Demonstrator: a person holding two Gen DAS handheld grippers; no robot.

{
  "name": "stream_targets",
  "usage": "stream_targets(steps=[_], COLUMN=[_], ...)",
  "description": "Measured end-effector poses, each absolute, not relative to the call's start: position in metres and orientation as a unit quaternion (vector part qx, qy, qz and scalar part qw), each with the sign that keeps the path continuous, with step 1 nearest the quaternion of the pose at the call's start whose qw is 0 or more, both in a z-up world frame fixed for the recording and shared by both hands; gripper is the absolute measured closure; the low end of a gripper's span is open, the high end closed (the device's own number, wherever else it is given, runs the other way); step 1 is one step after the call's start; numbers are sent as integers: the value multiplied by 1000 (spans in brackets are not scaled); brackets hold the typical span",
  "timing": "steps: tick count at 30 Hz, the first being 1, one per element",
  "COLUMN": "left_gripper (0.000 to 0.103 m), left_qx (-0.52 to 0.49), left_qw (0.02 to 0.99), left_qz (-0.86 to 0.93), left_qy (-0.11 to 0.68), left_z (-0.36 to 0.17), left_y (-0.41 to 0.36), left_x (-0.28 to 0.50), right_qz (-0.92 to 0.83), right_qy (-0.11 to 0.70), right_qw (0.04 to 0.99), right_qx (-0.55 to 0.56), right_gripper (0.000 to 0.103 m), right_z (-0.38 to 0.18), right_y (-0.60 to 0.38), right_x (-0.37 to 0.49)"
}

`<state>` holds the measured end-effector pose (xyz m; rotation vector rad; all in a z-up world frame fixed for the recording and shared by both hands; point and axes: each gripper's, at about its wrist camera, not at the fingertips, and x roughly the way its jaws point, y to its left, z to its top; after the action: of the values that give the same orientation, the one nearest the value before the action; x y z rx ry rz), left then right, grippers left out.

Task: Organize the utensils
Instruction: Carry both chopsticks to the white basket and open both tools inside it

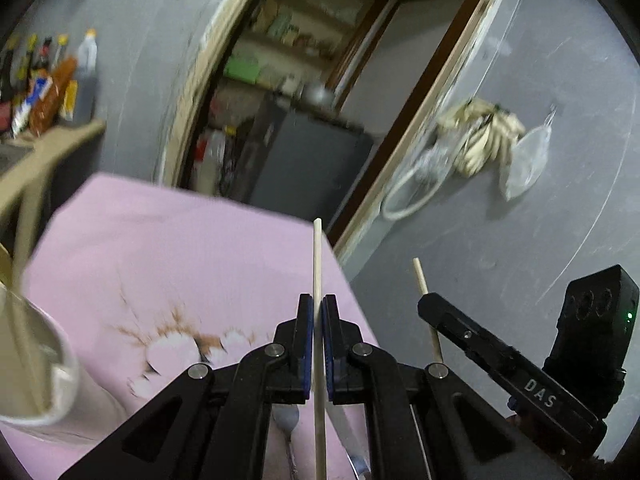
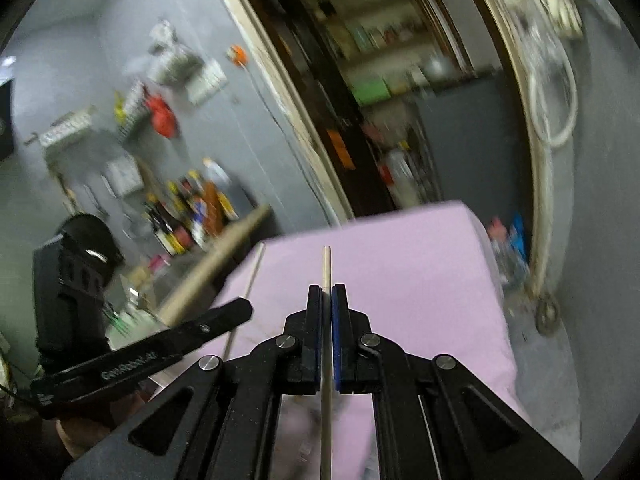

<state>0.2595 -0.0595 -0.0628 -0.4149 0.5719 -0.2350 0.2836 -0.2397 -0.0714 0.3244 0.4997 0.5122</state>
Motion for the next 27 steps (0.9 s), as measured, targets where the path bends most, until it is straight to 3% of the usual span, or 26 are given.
stream_targets(steps=[14,27], left_gripper=[98,98], left_qx=[-204,-251], left_qw=[962,963], left_qz=[-71,37], left_qy=[168,86], left_z=[28,11], left_y=[62,176], left_x=[209,188], right_qz=[335,334], right_qy=[116,37], right_qw=[914,915], right_qx=[197,222], right_gripper=[99,99], right_z=[14,-7], right_y=[-126,-40], right_x=[266,264])
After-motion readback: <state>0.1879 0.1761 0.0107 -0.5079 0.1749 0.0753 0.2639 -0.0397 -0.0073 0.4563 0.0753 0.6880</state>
